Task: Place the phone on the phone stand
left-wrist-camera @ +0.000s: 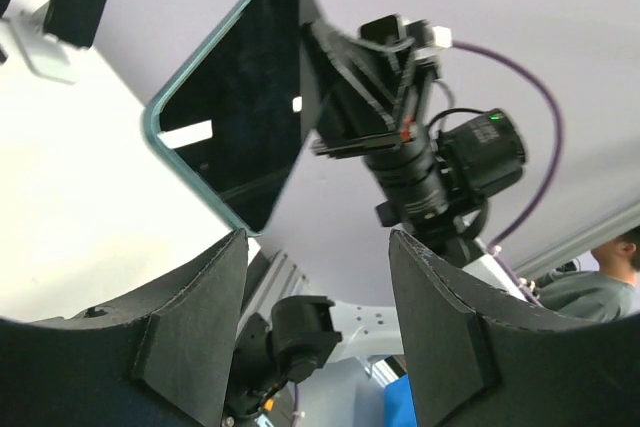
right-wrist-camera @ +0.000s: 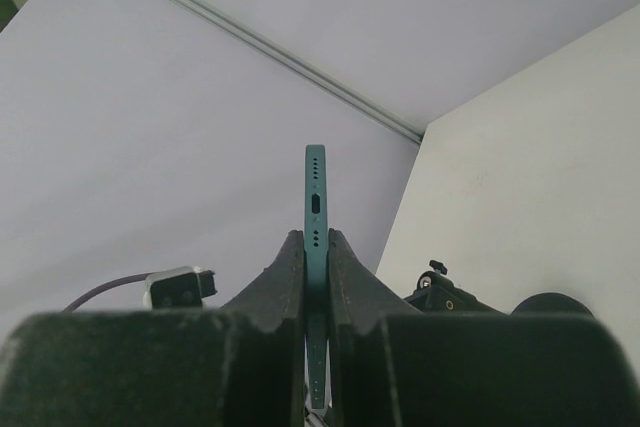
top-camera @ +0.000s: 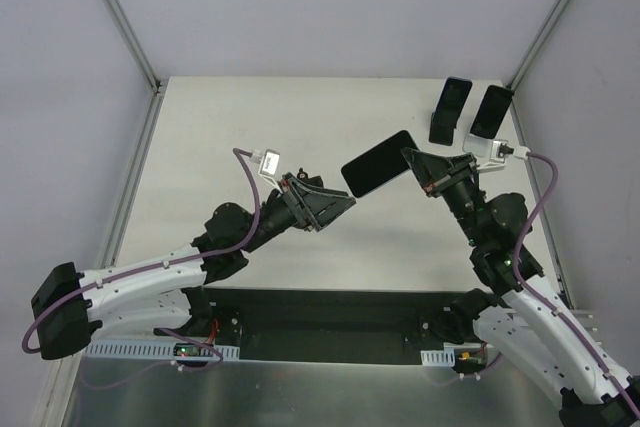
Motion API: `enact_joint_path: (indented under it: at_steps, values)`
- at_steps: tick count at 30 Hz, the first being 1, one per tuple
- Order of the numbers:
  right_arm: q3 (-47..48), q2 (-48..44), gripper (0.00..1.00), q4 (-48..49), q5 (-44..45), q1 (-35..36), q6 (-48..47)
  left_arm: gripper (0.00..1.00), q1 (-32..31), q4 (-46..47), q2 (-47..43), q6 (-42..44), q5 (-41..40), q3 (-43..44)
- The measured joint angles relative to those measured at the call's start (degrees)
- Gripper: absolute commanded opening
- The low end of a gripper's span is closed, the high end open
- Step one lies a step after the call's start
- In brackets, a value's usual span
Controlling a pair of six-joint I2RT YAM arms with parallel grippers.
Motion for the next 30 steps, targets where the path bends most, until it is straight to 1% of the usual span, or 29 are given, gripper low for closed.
enact_joint_path:
  at_steps: [3,4,5,6,10,11,12,13,16,18,19,23,30]
  values:
    - [0.0,-0.5,0.01,0.0,0.1,0.0,0.1,0.56,0.0,-0.6,2.7,-1.0,-0.5,0.0]
    - [0.0,-0.8,0.01,0.0,0.1,0.0,0.1,0.58,0.0,-0.8,3.4,-1.4,-0.7,0.0]
    - [0.0,-1.2,0.01,0.0,0.2,0.0,0.0,0.63,0.0,-1.0,3.8,-1.7,-0.8,0.0]
    - [0.0,-1.6,0.01,-0.1,0.2,0.0,0.0,0.65,0.0,-1.2,3.9,-2.1,-1.0,0.0]
    - [0.0,-2.6,0.01,0.0,0.3,0.0,0.2,0.67,0.0,1.1,4.3,-2.9,-1.5,0.0]
    - [0.0,-2.7,0.01,0.0,0.2,0.0,0.4,0.66,0.0,2.1,4.8,-2.9,-1.5,0.0]
    - [0.0,-2.7,0.01,0.1,0.1,0.0,0.5,0.63,0.0,3.8,5.7,-3.0,-1.1,0.0]
    - [0.0,-2.8,0.01,0.1,0.0,0.0,0.7,0.57,0.0,5.2,6.8,-3.1,-0.7,0.2]
    - [-0.3,-3.0,0.01,0.4,-0.2,0.0,1.4,0.50,0.0,9.0,11.2,-4.2,0.9,1.3]
    - [-0.8,-3.3,0.01,0.8,-0.2,0.0,1.7,0.48,0.0,12.3,13.8,-4.5,2.0,1.6]
    - [-0.9,-3.4,0.01,0.9,-0.2,0.0,1.8,0.45,0.0,13.8,14.8,-4.6,2.3,1.6]
    - [-2.8,-4.6,0.01,2.3,-0.3,0.0,3.1,0.38,0.0,18.4,16.4,-4.7,3.1,1.7]
    - [-6.4,-8.2,0.01,5.3,-0.2,0.0,5.2,0.35,0.0,21.9,17.9,-4.6,4.3,1.8]
